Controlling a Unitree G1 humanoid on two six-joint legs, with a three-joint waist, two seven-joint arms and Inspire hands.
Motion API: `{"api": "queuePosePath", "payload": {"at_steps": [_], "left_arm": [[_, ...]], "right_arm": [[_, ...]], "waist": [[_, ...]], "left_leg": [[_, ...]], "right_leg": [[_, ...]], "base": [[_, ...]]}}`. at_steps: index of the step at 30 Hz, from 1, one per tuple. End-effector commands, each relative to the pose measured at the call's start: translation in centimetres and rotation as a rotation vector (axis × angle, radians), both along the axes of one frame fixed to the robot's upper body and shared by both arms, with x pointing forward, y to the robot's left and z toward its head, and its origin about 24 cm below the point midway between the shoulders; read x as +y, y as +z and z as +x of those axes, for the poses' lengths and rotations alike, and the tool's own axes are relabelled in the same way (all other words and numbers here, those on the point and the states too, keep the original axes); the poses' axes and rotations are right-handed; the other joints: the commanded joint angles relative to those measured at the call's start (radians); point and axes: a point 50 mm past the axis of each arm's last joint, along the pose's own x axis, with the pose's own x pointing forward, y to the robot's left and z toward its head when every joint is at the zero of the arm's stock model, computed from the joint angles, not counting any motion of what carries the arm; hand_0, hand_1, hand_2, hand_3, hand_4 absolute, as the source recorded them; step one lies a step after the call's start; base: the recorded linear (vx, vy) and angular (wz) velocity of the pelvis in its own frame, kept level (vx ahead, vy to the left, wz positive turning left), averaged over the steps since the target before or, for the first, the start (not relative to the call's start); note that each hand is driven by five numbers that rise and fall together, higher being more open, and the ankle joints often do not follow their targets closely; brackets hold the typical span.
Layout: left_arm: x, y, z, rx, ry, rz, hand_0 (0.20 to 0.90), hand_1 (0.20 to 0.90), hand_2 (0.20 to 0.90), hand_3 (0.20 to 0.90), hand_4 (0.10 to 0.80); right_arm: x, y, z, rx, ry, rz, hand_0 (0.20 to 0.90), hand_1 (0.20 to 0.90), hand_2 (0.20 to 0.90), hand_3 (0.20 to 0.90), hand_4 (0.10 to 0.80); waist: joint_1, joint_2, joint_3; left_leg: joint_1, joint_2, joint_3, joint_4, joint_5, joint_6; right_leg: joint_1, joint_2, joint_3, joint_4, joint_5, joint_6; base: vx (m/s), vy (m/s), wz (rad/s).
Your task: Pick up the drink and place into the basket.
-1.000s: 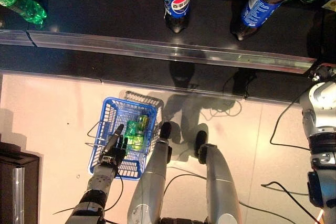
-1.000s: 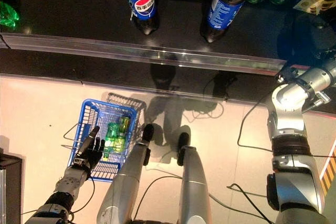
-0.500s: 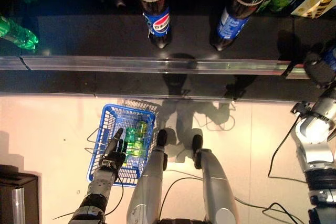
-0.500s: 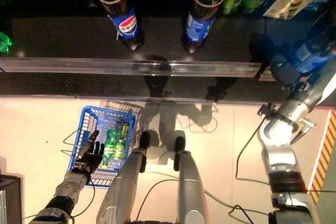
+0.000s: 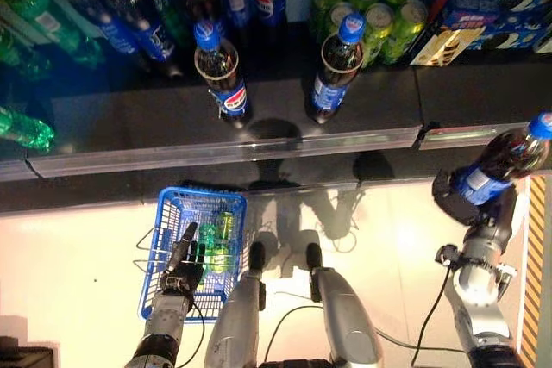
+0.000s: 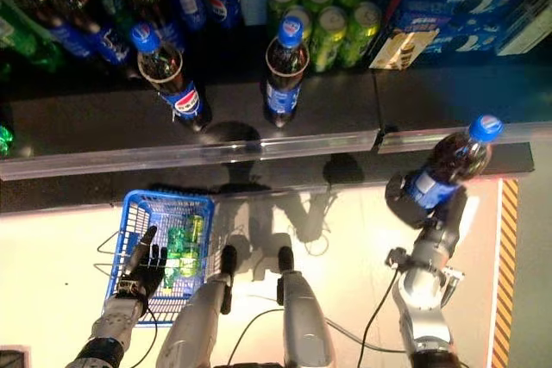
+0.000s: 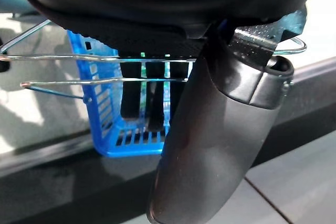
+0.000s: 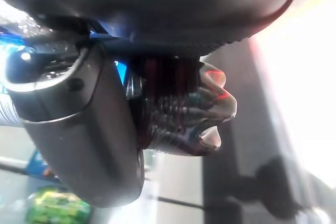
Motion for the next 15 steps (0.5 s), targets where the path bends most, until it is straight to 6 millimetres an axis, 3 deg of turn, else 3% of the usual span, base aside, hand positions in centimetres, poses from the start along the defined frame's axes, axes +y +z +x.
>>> {"api": "queuePosePath", "payload": {"at_steps": [1,9,15], "left_arm": [[5.6,4.1,-0.7,-0.201,0.113,0.257,0.300,0.300,0.300,0.200,0.100],[3.5,4.8,-0.4,-0.287,-0.031,0.292,0.300,0.300,0.300,0.200,0.100],[2.9,4.6,-1.0,-0.301,-0.058,0.271,0.300,0.300,0.300,0.200,0.100]], "right_arm": [[-0.3,4.0,0.1,-0.210,0.078,-0.090,0.300,0.300,0.300,0.200,0.100],[2.6,-1.9,0.0,0.165,0.317,-0.142,0.300,0.300,0.300,0.200,0.100],[4.3,-4.8,-0.4,0.366,0.534,-0.214,0.300,0.300,0.300,0.200,0.100]], "waist": [[0.001,-0.005,-0.145],[0.045,0.017,-0.180],[0.087,0.030,-0.206]], "left_leg": [[0.018,-0.083,0.041,0.037,-0.076,0.072],[0.095,-0.080,0.033,-0.039,-0.053,0.057],[0.135,-0.079,0.017,-0.074,-0.038,0.040]], "right_leg": [[0.028,0.030,-0.022,-0.178,0.128,0.078],[0.157,0.006,-0.076,-0.268,0.125,0.068],[0.226,-0.010,-0.124,-0.313,0.123,0.062]], "base": [[0.059,-0.004,0.00],[0.039,0.040,0.09],[0.014,0.070,0.24]]}}
